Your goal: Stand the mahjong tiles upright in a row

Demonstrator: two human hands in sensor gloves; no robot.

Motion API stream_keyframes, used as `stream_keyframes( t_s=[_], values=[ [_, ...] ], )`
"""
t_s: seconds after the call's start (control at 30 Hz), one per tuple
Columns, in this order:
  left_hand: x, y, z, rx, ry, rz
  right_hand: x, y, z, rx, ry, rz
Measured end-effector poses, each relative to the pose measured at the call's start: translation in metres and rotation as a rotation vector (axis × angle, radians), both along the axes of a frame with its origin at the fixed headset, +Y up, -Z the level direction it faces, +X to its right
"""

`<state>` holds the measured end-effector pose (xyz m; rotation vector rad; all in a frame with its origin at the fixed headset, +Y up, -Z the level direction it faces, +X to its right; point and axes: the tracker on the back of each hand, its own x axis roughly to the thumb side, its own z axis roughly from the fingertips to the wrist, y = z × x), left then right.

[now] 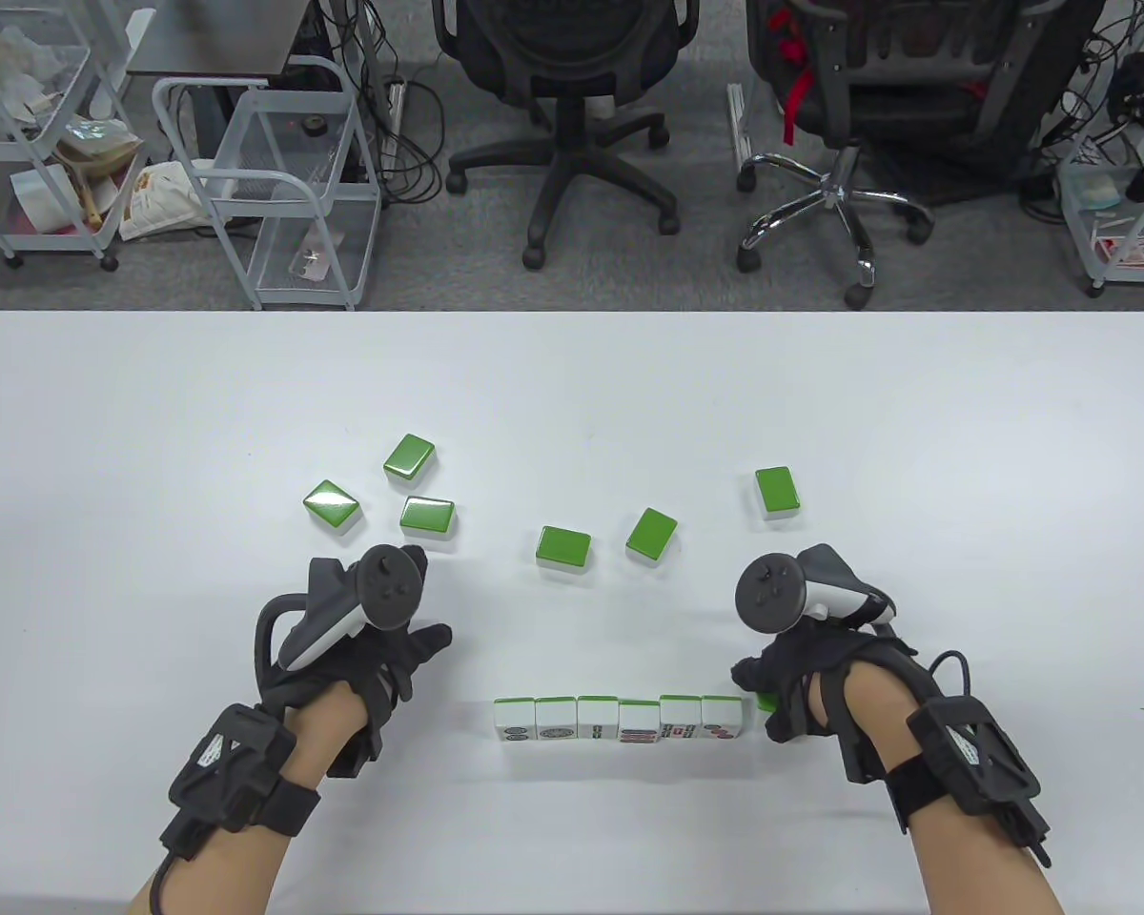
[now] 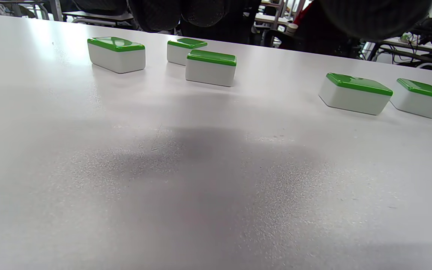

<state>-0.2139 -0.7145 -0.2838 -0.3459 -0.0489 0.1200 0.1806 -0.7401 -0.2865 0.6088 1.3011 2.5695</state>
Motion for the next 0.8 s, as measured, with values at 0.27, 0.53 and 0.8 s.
stream_keyframes(
  t_s=[0.27,0.53,0.8],
  values=[
    [0.000,-0.001,-0.001,-0.006,0.003,-0.002,0.005,0.000,-0.004,-0.032,-0.047,-0.111],
    [-0.002,0.000,-0.001,-0.004,0.009,0.006,0.015,-0.003,-0.014,-0.049,-0.117,-0.181],
    [-0.003,0.000,-0.001,-0.009,0.010,0.002,0.023,-0.005,-0.023,-0.045,-0.150,-0.181]
  ],
)
